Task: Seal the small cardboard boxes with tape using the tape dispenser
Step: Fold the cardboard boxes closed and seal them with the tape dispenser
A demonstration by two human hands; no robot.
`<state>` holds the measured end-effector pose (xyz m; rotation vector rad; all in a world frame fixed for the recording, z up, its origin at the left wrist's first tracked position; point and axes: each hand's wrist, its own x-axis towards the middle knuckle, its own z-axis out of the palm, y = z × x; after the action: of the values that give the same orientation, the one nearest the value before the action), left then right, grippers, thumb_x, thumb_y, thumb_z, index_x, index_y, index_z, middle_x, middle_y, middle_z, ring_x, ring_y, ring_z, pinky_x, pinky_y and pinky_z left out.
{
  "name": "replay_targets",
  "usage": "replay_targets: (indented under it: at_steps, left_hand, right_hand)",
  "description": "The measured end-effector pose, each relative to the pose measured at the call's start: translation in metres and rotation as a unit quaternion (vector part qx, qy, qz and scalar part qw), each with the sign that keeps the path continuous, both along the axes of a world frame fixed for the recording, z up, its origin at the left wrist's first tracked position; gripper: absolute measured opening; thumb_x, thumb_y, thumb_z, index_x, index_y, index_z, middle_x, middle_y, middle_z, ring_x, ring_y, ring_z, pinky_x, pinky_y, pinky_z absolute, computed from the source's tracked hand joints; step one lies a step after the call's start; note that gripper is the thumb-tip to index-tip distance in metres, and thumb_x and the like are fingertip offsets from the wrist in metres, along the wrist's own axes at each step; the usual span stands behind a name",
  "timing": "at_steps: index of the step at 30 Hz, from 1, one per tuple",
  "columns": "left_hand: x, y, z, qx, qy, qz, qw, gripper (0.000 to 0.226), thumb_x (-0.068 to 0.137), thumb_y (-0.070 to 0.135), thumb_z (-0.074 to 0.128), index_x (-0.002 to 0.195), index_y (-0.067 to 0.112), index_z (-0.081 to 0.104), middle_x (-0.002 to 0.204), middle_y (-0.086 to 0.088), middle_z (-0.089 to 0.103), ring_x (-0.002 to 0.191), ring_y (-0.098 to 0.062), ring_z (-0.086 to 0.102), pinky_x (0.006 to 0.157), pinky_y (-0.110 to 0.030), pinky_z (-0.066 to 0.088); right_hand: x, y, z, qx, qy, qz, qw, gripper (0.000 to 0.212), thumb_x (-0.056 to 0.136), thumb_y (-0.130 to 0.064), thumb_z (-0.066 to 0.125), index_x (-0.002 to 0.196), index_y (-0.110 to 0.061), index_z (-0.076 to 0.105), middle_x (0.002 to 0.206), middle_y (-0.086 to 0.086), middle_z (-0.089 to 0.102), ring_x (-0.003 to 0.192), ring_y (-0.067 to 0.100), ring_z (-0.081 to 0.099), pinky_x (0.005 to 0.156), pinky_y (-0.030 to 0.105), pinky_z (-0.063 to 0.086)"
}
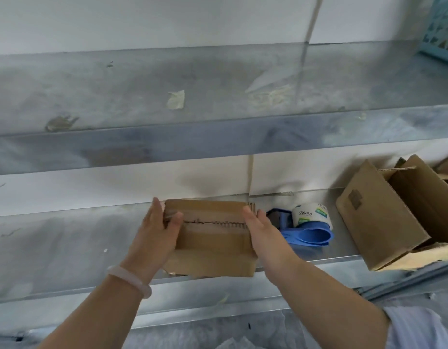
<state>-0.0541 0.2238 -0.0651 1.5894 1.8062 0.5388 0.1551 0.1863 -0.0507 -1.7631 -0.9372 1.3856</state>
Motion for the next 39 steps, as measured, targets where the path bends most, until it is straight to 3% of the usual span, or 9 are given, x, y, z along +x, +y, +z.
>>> replay_targets:
  at_steps: [3, 11, 15, 17, 20, 22, 24, 35, 39]
  left_hand:
    - [0.000, 0.000, -0.005, -0.048, -0.123, 0.026, 0.991, 0.059, 0.102, 0.042, 0.036, 0.154, 0.025, 0.014, 0.147, 0.000, 0.038, 0.126, -0.019, 0.041, 0.094, -0.027, 0.031]
    - [-0.022, 0.008, -0.026, -0.102, -0.296, 0.079, 0.946, 0.049, 0.100, 0.048, 0.040, 0.146, 0.031, 0.039, 0.147, 0.004, 0.044, 0.131, -0.019, 0.043, 0.113, -0.039, 0.033]
    - [-0.020, 0.004, -0.026, -0.061, -0.234, 0.017, 0.970, 0.058, 0.101, 0.046, 0.035, 0.153, 0.030, 0.015, 0.153, 0.011, 0.024, 0.142, -0.013, 0.025, 0.118, -0.031, 0.020]
    - [-0.018, -0.003, -0.022, 0.081, -0.082, -0.067, 0.991, 0.060, 0.101, 0.047, 0.029, 0.153, 0.032, 0.002, 0.160, 0.012, 0.007, 0.146, -0.006, 0.009, 0.119, -0.027, 0.010]
    - [-0.025, -0.003, -0.024, 0.289, 0.136, -0.261, 0.911, 0.052, 0.103, 0.047, 0.023, 0.151, 0.029, 0.021, 0.159, 0.011, 0.019, 0.147, -0.006, 0.014, 0.120, -0.029, 0.013]
    - [-0.028, 0.000, -0.029, 0.300, 0.219, -0.342, 0.863, 0.050, 0.103, 0.047, 0.021, 0.146, 0.028, 0.038, 0.152, 0.010, 0.035, 0.143, -0.010, 0.029, 0.117, -0.036, 0.018]
    - [-0.027, 0.001, -0.030, 0.289, 0.251, -0.354, 0.853, 0.049, 0.102, 0.047, 0.022, 0.143, 0.029, 0.044, 0.149, 0.011, 0.041, 0.139, -0.010, 0.036, 0.115, -0.037, 0.019]
    - [-0.022, -0.004, -0.026, 0.263, 0.292, -0.298, 0.870, 0.064, 0.100, 0.051, 0.019, 0.140, 0.012, 0.049, 0.148, -0.007, 0.044, 0.137, -0.020, 0.041, 0.118, -0.036, 0.023]
    - [-0.039, 0.004, -0.029, 0.244, 0.160, -0.346, 0.892, 0.068, 0.098, 0.060, 0.017, 0.146, 0.016, 0.038, 0.155, 0.004, 0.029, 0.145, -0.010, 0.024, 0.120, -0.027, 0.011]
  right_hand:
    - [-0.014, 0.010, -0.014, -0.001, -0.047, 0.008, 0.999, 0.076, 0.095, -0.057, 0.044, 0.155, -0.027, 0.009, 0.156, 0.000, 0.031, 0.141, 0.024, 0.033, 0.114, 0.038, 0.029]
    - [-0.001, 0.011, -0.016, -0.028, -0.035, 0.037, 0.998, 0.057, 0.100, -0.054, 0.029, 0.153, -0.037, 0.016, 0.155, -0.006, 0.031, 0.142, 0.020, 0.030, 0.115, 0.035, 0.022]
    - [-0.001, 0.009, -0.020, 0.024, -0.139, 0.042, 0.989, 0.063, 0.099, -0.055, 0.026, 0.155, -0.033, 0.005, 0.160, -0.003, 0.019, 0.145, 0.019, 0.021, 0.115, 0.034, 0.018]
    - [0.000, 0.002, -0.020, 0.139, -0.281, 0.060, 0.947, 0.066, 0.097, -0.056, 0.027, 0.154, -0.034, 0.003, 0.160, -0.015, 0.010, 0.145, 0.006, 0.012, 0.115, 0.028, 0.014]
    - [-0.003, -0.008, -0.024, 0.315, -0.457, 0.209, 0.805, 0.060, 0.099, -0.055, 0.022, 0.152, -0.027, 0.026, 0.157, -0.014, 0.022, 0.144, 0.002, 0.017, 0.119, 0.026, 0.013]
    - [-0.004, -0.008, -0.033, 0.325, -0.534, 0.303, 0.719, 0.061, 0.101, -0.055, 0.021, 0.146, -0.019, 0.041, 0.153, -0.004, 0.038, 0.142, 0.010, 0.030, 0.117, 0.032, 0.017]
    - [-0.003, -0.004, -0.036, 0.302, -0.572, 0.333, 0.686, 0.065, 0.100, -0.057, 0.018, 0.141, -0.018, 0.049, 0.146, -0.003, 0.048, 0.136, 0.013, 0.042, 0.117, 0.031, 0.021]
    - [-0.010, -0.008, -0.032, 0.230, -0.588, 0.291, 0.719, 0.072, 0.096, -0.066, 0.020, 0.140, -0.017, 0.050, 0.144, -0.001, 0.050, 0.134, 0.015, 0.046, 0.115, 0.030, 0.020]
    - [-0.007, -0.010, -0.035, 0.236, -0.542, 0.264, 0.762, 0.082, 0.088, -0.077, 0.021, 0.142, -0.021, 0.048, 0.149, -0.007, 0.043, 0.138, 0.010, 0.038, 0.114, 0.038, 0.032]
